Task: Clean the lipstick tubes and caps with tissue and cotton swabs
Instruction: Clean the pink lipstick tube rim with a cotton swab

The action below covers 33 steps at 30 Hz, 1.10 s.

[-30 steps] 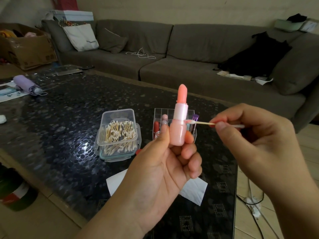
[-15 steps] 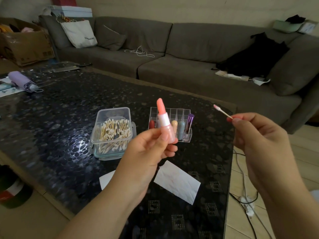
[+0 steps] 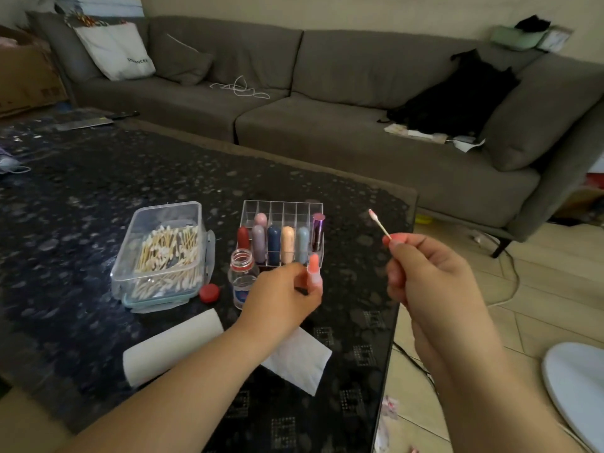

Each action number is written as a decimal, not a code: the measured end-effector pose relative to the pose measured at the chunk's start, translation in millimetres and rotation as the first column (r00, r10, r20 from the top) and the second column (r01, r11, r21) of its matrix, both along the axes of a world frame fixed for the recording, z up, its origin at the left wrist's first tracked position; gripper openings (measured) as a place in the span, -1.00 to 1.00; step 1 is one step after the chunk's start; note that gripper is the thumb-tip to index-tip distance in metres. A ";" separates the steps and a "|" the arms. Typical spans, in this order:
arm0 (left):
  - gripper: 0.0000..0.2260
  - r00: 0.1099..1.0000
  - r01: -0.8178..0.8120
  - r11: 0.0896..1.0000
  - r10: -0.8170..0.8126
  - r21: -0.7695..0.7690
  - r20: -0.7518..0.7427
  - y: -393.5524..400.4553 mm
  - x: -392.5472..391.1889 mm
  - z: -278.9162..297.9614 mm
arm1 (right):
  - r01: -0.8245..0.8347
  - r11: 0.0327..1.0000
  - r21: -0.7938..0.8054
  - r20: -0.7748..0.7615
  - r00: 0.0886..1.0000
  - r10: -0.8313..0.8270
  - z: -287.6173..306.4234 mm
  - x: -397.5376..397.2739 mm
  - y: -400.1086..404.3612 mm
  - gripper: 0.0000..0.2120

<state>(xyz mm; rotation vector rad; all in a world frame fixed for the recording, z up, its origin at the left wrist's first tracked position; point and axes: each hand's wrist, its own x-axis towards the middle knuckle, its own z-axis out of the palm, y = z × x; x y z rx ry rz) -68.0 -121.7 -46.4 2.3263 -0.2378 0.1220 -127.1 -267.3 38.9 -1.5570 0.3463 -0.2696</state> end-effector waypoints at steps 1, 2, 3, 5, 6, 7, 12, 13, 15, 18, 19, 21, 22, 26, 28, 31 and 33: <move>-0.69 1.000 0.009 1.000 -0.009 0.020 -0.017 -1.8 2.1 -5.3 | 0.005 1.000 0.003 0.001 1.000 -0.005 -0.2 0.8 -0.8 -0.80; -0.72 1.000 0.015 0.999 -0.014 0.036 -0.027 -2.9 3.7 -10.5 | 0.007 1.000 0.004 0.003 1.000 -0.007 -0.6 1.5 -1.3 -0.80; -0.76 1.000 0.014 0.998 -0.013 0.069 -0.020 -3.4 4.4 -14.4 | 0.006 1.000 0.006 0.006 1.000 -0.007 -1.4 2.1 -1.8 -0.80; -0.82 1.000 -0.001 0.989 0.001 0.146 0.003 -2.5 5.4 -20.5 | 0.003 1.000 0.006 0.010 1.000 -0.003 -2.6 2.8 -2.3 -0.79; -0.83 1.000 -0.009 0.986 0.009 0.164 0.005 -2.2 5.8 -22.3 | 0.001 1.000 0.007 0.010 1.000 -0.001 -2.9 3.0 -2.5 -0.79; -0.85 1.000 -0.014 0.985 0.014 0.173 0.005 -2.2 6.2 -23.3 | -0.002 1.000 0.007 0.010 1.000 0.002 -2.9 2.8 -2.6 -0.80; -0.86 1.000 -0.024 0.976 0.022 0.217 0.011 -2.6 7.5 -25.2 | -0.011 1.000 -0.003 0.025 1.000 0.011 -1.6 0.9 -3.4 -0.80; -0.86 1.000 -0.024 0.975 0.023 0.221 0.009 -2.4 7.4 -25.5 | -0.011 1.000 -0.004 0.029 1.000 0.011 -1.5 0.8 -3.3 -0.80; -0.85 1.000 -0.025 0.973 0.025 0.231 0.007 -2.0 7.0 -25.5 | -0.014 1.000 -0.005 0.036 0.999 0.014 -1.4 0.9 -2.6 -0.81; -0.85 0.999 -0.034 0.971 0.035 0.239 0.002 -2.4 6.7 -25.8 | -0.023 1.000 -0.009 0.053 0.998 0.023 -1.1 0.6 -1.3 -0.81; -0.84 0.999 -0.039 0.970 0.040 0.240 0.002 -2.7 6.5 -25.7 | -0.027 1.000 -0.012 0.058 0.998 0.027 -0.9 0.2 -0.8 -0.82; -0.85 0.999 -0.046 0.971 0.046 0.236 0.004 -2.8 5.9 -25.5 | -0.032 0.999 -0.015 0.064 0.997 0.032 -1.0 -0.4 0.0 -0.82; -0.85 0.999 -0.046 0.972 0.047 0.231 0.002 -2.8 5.6 -25.5 | -0.033 0.999 -0.017 0.064 0.997 0.034 -1.2 -0.6 0.3 -0.83; -0.79 0.999 -0.045 0.975 0.048 0.218 -0.007 -2.2 3.2 -24.7 | -0.040 0.999 -0.029 0.053 0.998 0.041 -2.0 -0.7 0.8 -0.83; -0.77 0.998 -0.058 0.978 0.051 0.200 0.040 -0.4 -0.6 -20.8 | -0.043 0.999 -0.031 0.047 0.998 0.044 -2.5 -0.9 1.3 -0.83; -0.72 0.988 -0.075 0.975 0.044 0.211 0.151 6.3 -8.7 -11.7 | -0.046 0.998 -0.032 0.049 0.998 0.048 -2.8 -0.6 2.6 -0.83; -0.64 0.989 -0.044 0.933 -0.010 0.357 0.147 10.2 -11.5 -5.5 | -0.050 0.998 -0.036 0.051 0.997 0.051 -2.9 -0.4 4.1 -0.83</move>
